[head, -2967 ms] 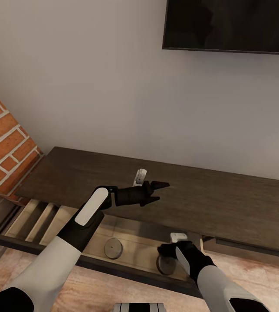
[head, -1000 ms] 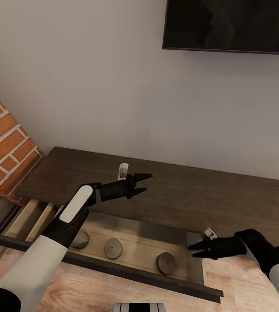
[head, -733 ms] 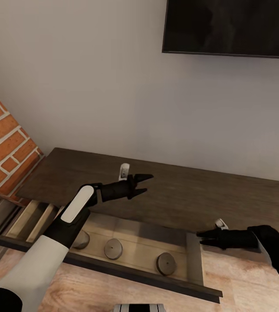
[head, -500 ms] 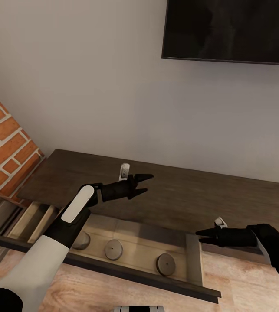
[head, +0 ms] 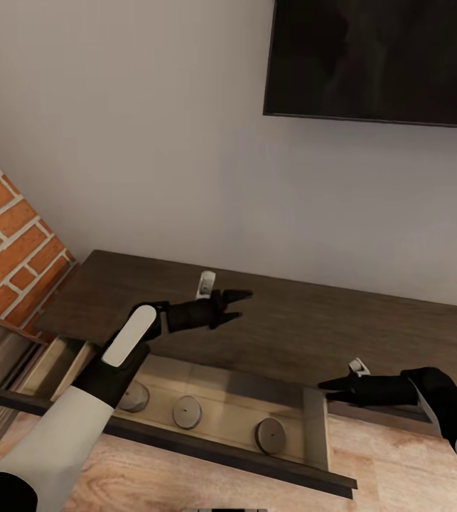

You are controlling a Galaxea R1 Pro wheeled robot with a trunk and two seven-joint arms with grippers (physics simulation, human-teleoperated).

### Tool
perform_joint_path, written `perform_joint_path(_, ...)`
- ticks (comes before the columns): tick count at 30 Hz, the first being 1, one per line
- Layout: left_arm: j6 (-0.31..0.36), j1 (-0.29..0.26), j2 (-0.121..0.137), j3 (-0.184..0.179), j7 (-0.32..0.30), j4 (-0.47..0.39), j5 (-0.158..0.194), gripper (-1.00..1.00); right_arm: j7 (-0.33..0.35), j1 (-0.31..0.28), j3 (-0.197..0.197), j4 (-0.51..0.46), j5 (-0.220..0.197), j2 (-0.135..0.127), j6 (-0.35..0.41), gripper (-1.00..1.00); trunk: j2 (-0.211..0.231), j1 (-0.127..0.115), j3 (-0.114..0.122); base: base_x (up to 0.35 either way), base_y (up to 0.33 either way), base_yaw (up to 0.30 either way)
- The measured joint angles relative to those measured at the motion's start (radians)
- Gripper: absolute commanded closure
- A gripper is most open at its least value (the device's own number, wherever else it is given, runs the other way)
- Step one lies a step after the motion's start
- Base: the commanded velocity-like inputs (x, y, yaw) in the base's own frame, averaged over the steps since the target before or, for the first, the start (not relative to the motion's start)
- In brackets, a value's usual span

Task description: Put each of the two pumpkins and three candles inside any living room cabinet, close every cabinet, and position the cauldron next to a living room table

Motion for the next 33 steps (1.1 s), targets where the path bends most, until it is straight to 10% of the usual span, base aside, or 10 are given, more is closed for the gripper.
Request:
perform_joint_path(3, 0.003, 0.0, 0.0, 0.0, -0.002, 0.0, -0.104, -1.0, -0.058, 0.0, 0.001, -0.002, -0.005, 0.002, -0.006, -1.0, 0.021, -0.012, 0.009, 0.0, 0.0, 0.0)
perform_joint_path(11, 0.0, 0.0, 0.041, 0.0, 0.004, 0.052, -0.212, -1.0, -0.17, 0.0, 0.001, -0.032, 0.001, 0.03, -0.085, -1.0, 0.077, -0.042, 0.034, 0.0, 0.0, 0.0)
perform_joint_path(17, -0.002, 0.0, 0.047, 0.0, 0.002, 0.193, -0.429, -1.0, -0.339, 0.0, 0.002, -0.031, -0.005, 0.033, -0.209, -1.0, 0.112, -0.061, 0.05, 0.0, 0.0, 0.0)
perform_joint_path(33, 0.005, 0.018, 0.05, -0.027, 0.002, 0.281, -0.556, -1.0, -0.352, 0.003, 0.007, -0.031, 0.004, 0.07, -0.22, -1.0, 0.112, -0.061, 0.05, 0.0, 0.0, 0.0)
